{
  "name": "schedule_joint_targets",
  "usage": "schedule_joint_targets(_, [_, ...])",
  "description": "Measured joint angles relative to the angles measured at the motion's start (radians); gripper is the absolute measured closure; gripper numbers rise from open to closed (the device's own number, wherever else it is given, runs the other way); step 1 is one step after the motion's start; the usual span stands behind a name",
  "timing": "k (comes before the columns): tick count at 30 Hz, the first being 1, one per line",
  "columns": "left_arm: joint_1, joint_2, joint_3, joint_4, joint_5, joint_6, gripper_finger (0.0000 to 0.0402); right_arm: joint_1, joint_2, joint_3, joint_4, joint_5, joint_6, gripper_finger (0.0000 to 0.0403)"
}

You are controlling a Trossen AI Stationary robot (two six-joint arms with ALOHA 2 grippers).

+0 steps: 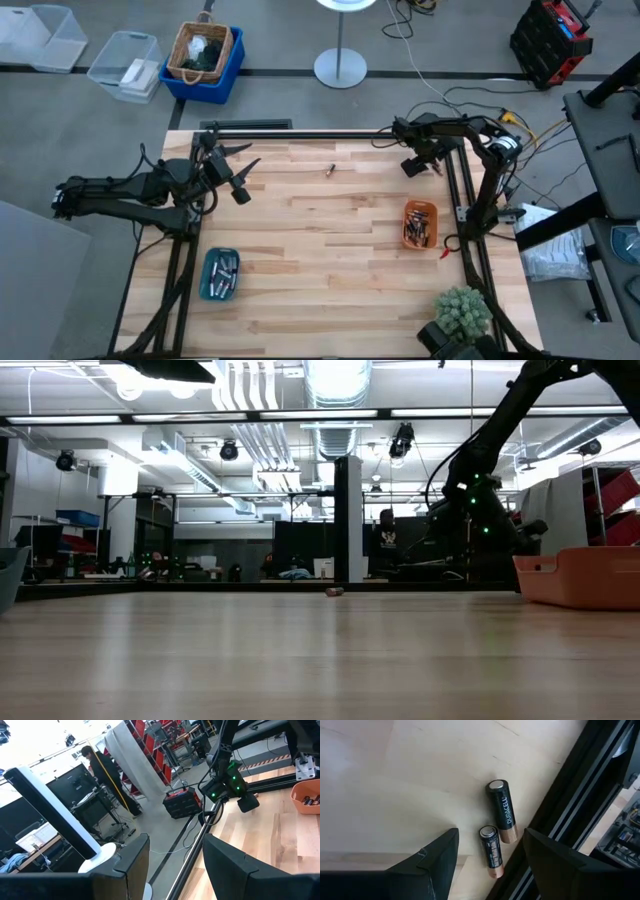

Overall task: Sort batteries
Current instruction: Put the black battery into the orange bin

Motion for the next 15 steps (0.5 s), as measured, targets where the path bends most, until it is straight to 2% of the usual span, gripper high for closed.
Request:
schedule_joint_targets(4, [0.0,0.0,0.0,0.0,0.0,0.001,0.0237,-0.001,0.0,0.003,-0.01,-0.034,-0.015,0.0184])
schedule_joint_targets(8, [0.0,0.0,0.0,0.0,0.0,0.001,0.0237,-0.013,0.001,0.006,-0.039,-0.117,0.02,0.0184])
schedule_joint_targets(15, [0.0,0.0,0.0,0.0,0.0,0.001,0.0237,-0.012,0.001,0.004,-0.053,-0.152,0.021,0.0184])
